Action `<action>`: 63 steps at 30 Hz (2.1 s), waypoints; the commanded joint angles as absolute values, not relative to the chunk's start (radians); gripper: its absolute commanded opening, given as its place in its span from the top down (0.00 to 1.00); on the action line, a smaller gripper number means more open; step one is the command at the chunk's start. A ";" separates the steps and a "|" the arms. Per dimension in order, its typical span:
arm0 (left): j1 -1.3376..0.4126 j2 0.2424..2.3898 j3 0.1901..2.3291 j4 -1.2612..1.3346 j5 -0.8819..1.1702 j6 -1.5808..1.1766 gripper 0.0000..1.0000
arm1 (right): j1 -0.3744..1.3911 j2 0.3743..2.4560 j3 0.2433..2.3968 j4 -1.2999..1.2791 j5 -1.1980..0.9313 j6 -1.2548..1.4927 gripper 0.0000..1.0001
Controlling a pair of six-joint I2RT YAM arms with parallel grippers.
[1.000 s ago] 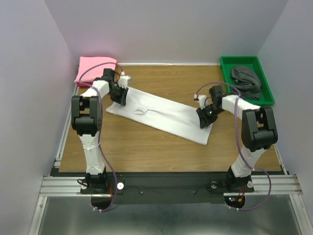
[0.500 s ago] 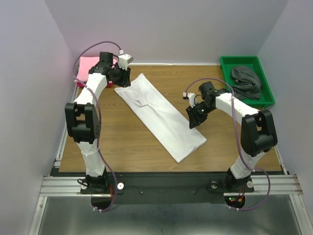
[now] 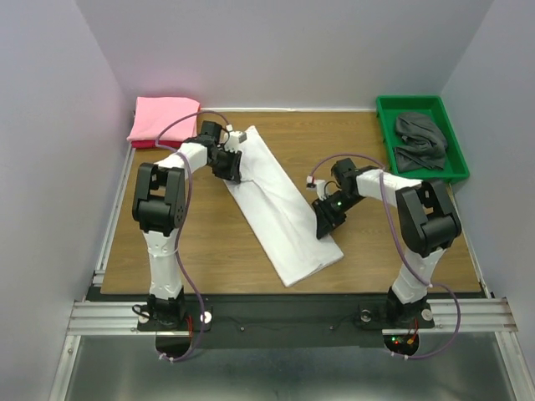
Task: Fold and stack the t-shirts
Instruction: Fold the tshirt
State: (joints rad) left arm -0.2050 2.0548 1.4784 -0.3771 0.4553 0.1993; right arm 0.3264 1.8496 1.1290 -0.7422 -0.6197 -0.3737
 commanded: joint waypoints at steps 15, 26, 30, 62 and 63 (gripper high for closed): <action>-0.244 2.301 2.151 -0.522 0.474 0.321 0.60 | 0.457 1.818 1.347 -0.676 -0.763 -0.235 0.51; -0.244 1.581 1.349 -0.474 0.755 0.710 0.55 | 0.511 1.564 1.177 -0.692 -0.569 -0.417 0.50; -0.250 1.378 1.046 -0.552 0.756 0.955 0.49 | 0.598 1.442 1.037 -0.699 -0.430 -0.566 0.38; -0.543 1.230 0.546 -0.339 0.653 1.315 0.42 | 0.923 1.411 0.644 -0.245 -0.327 -0.894 0.56; -0.548 1.232 0.546 -0.341 0.647 1.315 0.42 | 0.925 1.411 0.640 -0.242 -0.327 -0.893 0.56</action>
